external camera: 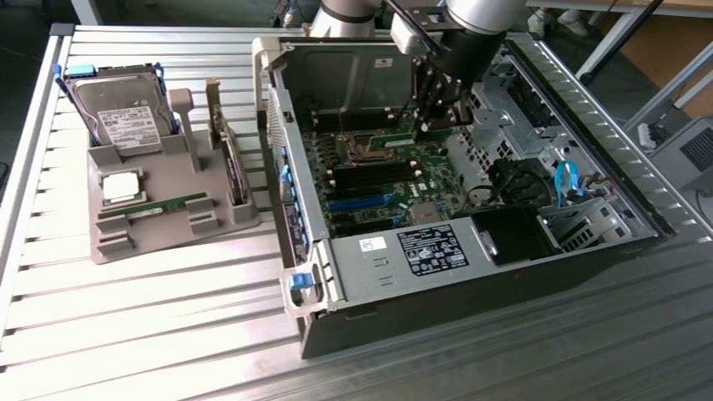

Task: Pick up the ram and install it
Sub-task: 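Insert the ram into the slot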

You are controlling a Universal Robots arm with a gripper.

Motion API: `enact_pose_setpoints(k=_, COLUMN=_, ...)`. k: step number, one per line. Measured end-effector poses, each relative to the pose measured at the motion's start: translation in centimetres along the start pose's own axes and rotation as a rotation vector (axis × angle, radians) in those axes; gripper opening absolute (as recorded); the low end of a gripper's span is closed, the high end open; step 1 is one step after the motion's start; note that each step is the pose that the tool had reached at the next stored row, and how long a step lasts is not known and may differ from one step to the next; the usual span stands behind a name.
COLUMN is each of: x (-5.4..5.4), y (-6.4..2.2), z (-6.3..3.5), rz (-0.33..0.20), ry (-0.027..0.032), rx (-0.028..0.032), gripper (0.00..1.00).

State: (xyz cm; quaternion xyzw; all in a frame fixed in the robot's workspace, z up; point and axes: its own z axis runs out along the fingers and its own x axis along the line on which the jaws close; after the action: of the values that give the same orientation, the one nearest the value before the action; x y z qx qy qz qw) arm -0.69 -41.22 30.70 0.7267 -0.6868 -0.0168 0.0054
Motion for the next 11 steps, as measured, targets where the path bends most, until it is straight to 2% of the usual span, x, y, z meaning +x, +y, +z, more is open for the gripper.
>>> enact_pose_setpoints(k=11, x=0.00, y=0.07, z=0.38, rz=0.000, ry=-0.0001, rx=0.0000, gripper=0.11)
